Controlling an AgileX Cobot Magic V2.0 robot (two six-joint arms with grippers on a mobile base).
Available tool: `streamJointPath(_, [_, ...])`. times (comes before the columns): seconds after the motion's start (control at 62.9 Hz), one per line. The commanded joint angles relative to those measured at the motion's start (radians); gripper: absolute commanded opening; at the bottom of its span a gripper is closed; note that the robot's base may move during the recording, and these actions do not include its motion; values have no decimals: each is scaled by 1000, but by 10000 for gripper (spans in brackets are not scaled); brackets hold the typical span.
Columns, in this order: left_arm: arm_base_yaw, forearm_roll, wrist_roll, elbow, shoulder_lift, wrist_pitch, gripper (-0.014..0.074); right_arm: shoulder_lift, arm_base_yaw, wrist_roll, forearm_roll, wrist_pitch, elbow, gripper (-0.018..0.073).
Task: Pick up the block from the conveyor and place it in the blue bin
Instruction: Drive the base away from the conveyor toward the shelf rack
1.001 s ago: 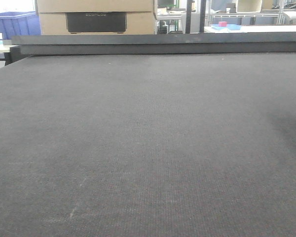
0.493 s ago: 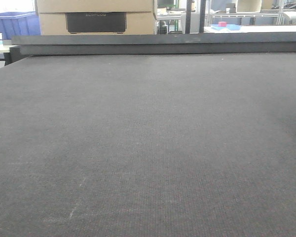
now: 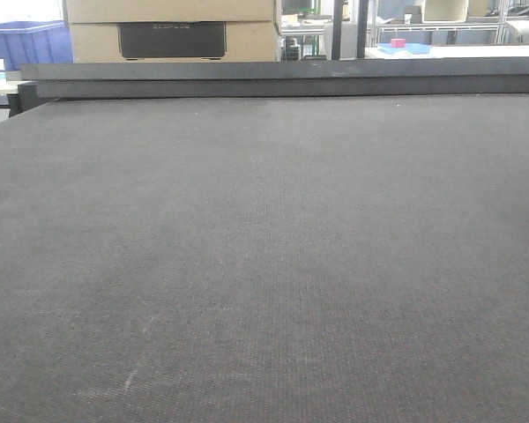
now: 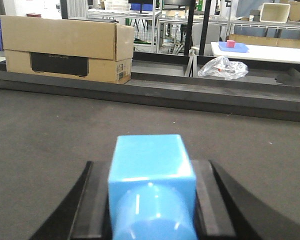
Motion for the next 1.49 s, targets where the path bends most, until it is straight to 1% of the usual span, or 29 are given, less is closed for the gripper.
streamJointPath(0.0, [-5, 3, 3, -7, -4, -7, -111, -7, 2, -9, -8, -22, 1, -162])
streamJointPath(0.143, [-5, 3, 3, -7, -4, -7, -111, -7, 2, -9, -8, -67, 1, -162])
streamJointPath(0.54, [-5, 7, 3, -7, -4, -6, -111, -7, 2, -9, -8, -88, 1, -162])
streamJointPath(1.478, [-5, 7, 3, -7, -4, -6, -111, -7, 2, -9, -8, -88, 1, -162])
